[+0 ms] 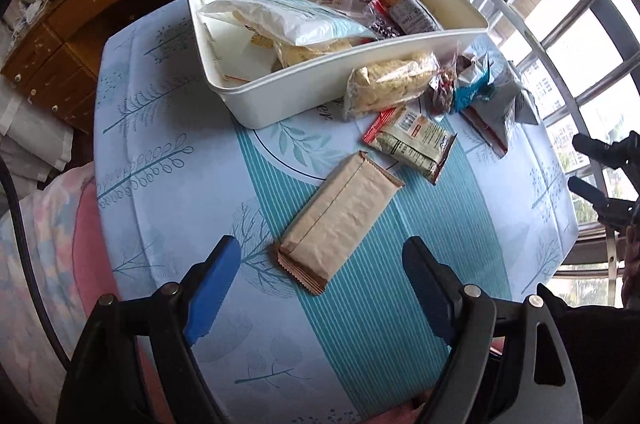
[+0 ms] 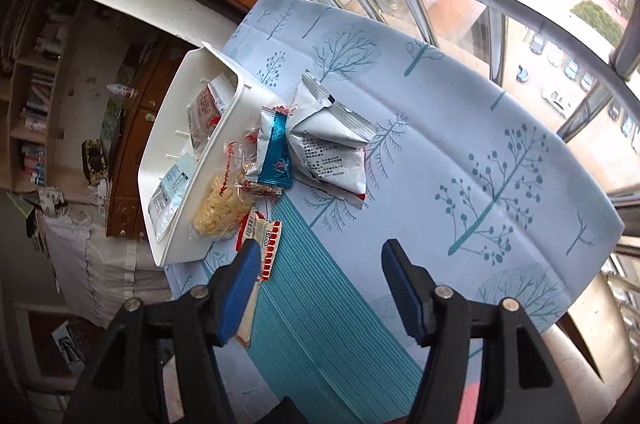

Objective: Organize snacks
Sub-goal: 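Withdraw both open tools back over the brown paper-wrapped bar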

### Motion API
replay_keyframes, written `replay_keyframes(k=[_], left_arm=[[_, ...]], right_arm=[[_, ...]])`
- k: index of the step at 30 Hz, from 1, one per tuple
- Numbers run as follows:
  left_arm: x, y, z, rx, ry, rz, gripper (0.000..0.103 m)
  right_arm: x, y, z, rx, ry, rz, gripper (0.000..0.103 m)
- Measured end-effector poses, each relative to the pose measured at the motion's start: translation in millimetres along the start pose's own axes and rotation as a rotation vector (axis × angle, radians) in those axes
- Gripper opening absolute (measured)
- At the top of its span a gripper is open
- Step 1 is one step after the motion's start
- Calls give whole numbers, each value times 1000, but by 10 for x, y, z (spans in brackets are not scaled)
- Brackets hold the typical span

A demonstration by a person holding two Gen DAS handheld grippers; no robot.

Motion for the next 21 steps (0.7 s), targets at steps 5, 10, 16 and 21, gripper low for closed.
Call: replay_keyframes(k=[5, 10, 16, 21], left_arm=[[89, -246, 7, -56, -91, -21, 83], [223, -464, 36, -102, -156, -33, 83], [284, -685, 37, -140, -161, -66, 83], [257, -853, -11, -177, -126, -79, 83]], right_arm=[[8, -91, 78, 15, -88, -4, 74], [45, -205, 93, 35, -166, 5, 74], [25, -379, 50, 30, -173, 21, 74], [-20, -539, -59, 18, -139, 51, 74]])
Point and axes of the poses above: each gripper's, at about its wrist camera, not at the fingertips, and y roughly against the way its jaws point, x to its right, z to its underside, the point moved 1 cm from there along -y, roughly the way its jaws point, and after that the axes turned 6 degrees about y, right-handed, at the moved point
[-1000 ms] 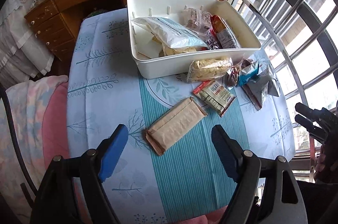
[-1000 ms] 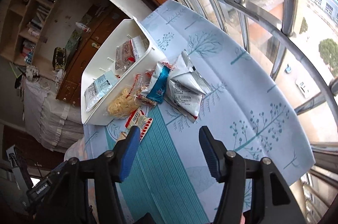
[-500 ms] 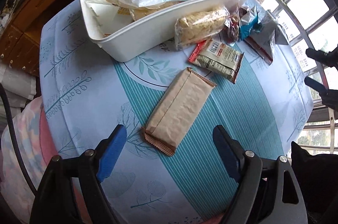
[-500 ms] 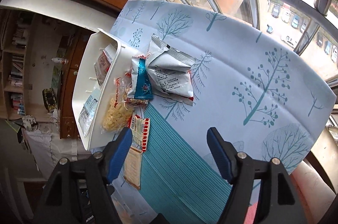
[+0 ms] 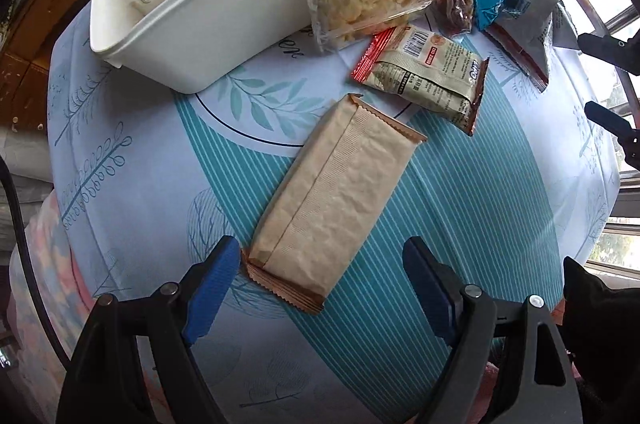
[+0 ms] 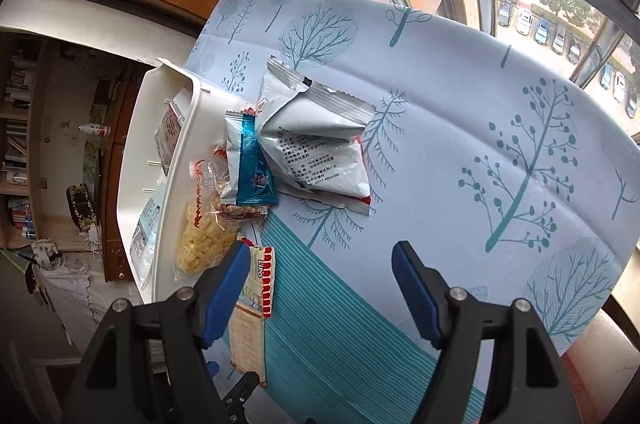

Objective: Organize snacks
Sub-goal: 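Withdraw both open tools back over the brown paper-wrapped bar, then grasp the white red-printed bag with right tool while left tool lowers toward the brown bar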

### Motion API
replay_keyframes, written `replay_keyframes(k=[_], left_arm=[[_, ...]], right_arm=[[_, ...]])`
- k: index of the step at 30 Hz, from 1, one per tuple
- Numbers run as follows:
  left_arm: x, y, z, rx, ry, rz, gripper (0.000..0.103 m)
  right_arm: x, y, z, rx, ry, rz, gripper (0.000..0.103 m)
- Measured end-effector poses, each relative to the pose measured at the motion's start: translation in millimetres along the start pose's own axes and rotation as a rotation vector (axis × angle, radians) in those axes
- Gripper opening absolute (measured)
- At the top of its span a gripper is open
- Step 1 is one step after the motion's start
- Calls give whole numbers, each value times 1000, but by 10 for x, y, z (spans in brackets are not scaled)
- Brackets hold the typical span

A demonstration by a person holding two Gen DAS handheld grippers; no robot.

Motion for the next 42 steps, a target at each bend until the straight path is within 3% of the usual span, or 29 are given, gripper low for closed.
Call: replay_keyframes(k=[12, 24, 42], left_arm=[[-47, -321, -194, -30, 28, -33, 83], [-173, -486, -292, -37, 109, 0, 76], [-609, -352, 80, -12, 258, 40, 63]], right_arm=[[-116, -311, -320, 45, 139, 113, 74], [-311, -534, -481, 93, 290, 190, 74], [-349, -509, -424, 83, 321, 233, 61]])
Point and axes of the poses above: each gripper's, at about its wrist camera, not at the fingertips, and y roughly against the way its jaws point, x to its right, z to its underside, the point moved 1 cm from there along -y, roughly the way its jaws point, and after that the axes turned 6 degrees about y, right-handed, at the moved point
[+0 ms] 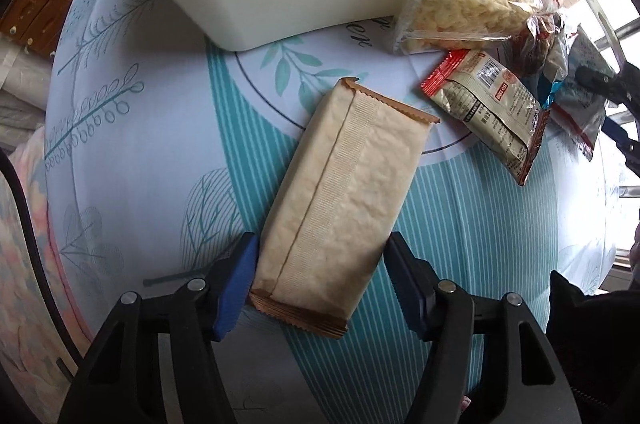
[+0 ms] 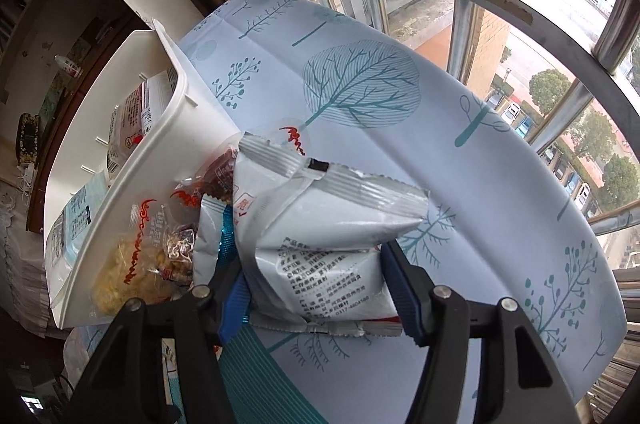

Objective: Organize snacks
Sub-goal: 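Grasp the white red-printed bag with right tool while left tool lowers toward the brown bar, then close the left tool on the brown paper-wrapped bar while right tool holds the white bag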

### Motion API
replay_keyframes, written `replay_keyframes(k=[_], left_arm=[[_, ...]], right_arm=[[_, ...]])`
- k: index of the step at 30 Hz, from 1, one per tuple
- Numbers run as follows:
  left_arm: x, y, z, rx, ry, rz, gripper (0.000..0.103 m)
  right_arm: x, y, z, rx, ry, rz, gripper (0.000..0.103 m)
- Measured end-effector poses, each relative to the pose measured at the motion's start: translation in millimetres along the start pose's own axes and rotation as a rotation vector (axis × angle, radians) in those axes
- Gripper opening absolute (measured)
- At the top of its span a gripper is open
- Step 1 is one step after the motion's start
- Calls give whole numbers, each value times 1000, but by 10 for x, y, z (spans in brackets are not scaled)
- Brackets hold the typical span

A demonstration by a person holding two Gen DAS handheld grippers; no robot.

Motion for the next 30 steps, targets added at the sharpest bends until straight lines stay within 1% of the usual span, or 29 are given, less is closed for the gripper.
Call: replay_keyframes(k=[4, 13, 15, 17, 20, 21, 22, 23, 25, 26, 27, 30], left_arm=[[-114, 65, 75, 4, 27, 13, 63], [-351, 377, 312, 89, 31, 30, 59], [-457, 473, 355, 110, 33, 36, 59], [-479, 579, 400, 129, 43, 47, 58], [-549, 763, 445, 165, 67, 65, 53], [-586, 831, 462, 181, 76, 89, 27], [-626, 890, 461, 188, 87, 110, 10], [-637, 979, 476, 193, 100, 123, 10], [-676, 1029, 416, 201, 123, 155, 10], [-654, 1048, 403, 202, 133, 157, 10], [-608, 1064, 401, 197, 141, 158, 10], [-697, 1065, 423, 173, 181, 180, 11]], right_arm=[[-9, 32, 84, -20, -10, -1, 61], [-72, 238, 295, -11, -8, -20, 61], [-108, 305, 342, 0, 1, -35, 61], [-157, 375, 397, 12, 19, -52, 61], [-239, 473, 478, 29, 53, -61, 61], [-267, 511, 507, 33, 63, -66, 61], [-300, 544, 534, 37, 71, -72, 61], [-332, 571, 564, 39, 77, -80, 61], [-402, 610, 592, 41, 83, -102, 61], [-443, 622, 600, 42, 90, -112, 61], [-488, 640, 610, 45, 101, -121, 61], [-608, 680, 637, 48, 134, -147, 61]])
Point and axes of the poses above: each gripper's, at about its wrist camera, not at the fingertips, and y roughly against the way its jaws point, x to its right, z to its underside, the point moved 1 cm from there along -y, roughly the way its jaws point, and after that the axes turned 6 degrees about y, right-handed, at the moved point
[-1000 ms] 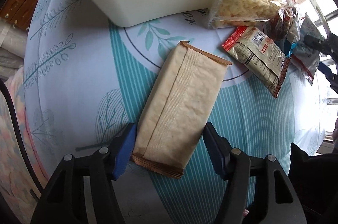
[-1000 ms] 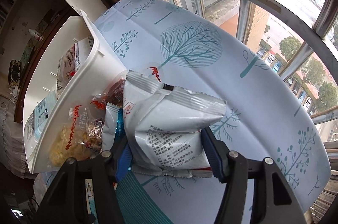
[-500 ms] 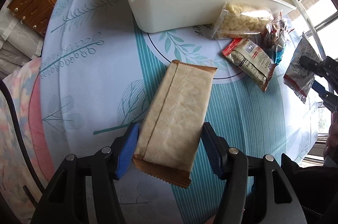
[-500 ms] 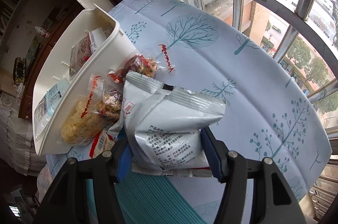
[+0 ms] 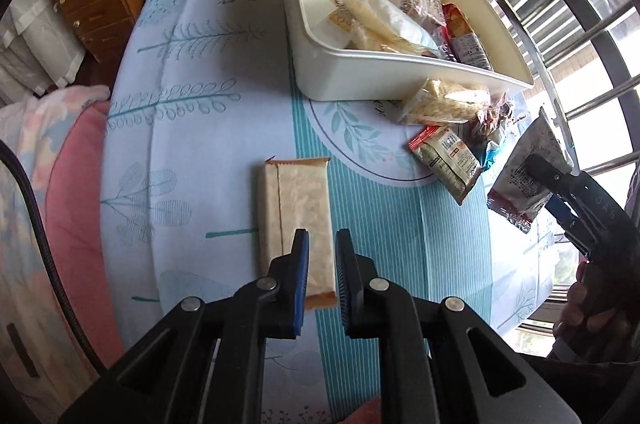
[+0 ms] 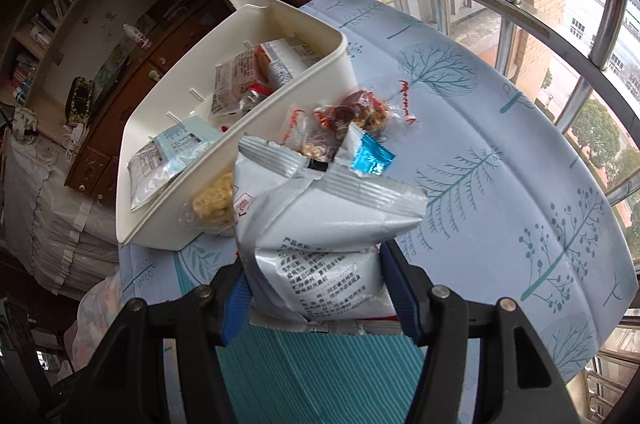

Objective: Organize snacks
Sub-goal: 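Close the left tool on the brown paper-wrapped bar while right tool holds the white bag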

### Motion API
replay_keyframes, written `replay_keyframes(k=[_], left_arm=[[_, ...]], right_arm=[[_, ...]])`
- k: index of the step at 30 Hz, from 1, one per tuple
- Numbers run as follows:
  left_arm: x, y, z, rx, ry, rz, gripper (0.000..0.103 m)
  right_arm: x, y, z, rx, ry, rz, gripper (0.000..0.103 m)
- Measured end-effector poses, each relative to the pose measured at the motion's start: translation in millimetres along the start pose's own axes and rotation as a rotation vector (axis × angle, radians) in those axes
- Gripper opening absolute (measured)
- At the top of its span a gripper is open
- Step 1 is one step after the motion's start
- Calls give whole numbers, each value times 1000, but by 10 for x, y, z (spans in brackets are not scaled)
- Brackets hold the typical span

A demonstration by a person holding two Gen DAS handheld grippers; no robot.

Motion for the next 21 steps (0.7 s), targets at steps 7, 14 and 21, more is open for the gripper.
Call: replay_keyframes(k=[7, 14, 21], left_arm=[[-154, -262, 30, -95, 78, 46, 50], [-181, -619, -26, -165, 115, 46, 65], [-82, -923, -54, -222, 92, -54, 73]], right_arm=[[-210, 92, -45, 14, 68, -30, 61], [-316, 296, 4, 16, 133, -17, 61], [-359, 402, 135, 9, 176, 6, 61]])
Point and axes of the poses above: each gripper's, at about its wrist camera, not at the fingertips, and y roughly against the way its jaws point, x to its right, z to its underside, the point moved 1 cm from there along -y, roughly the way its jaws point, and after that the axes turned 6 degrees about y, right-handed, at the moved point
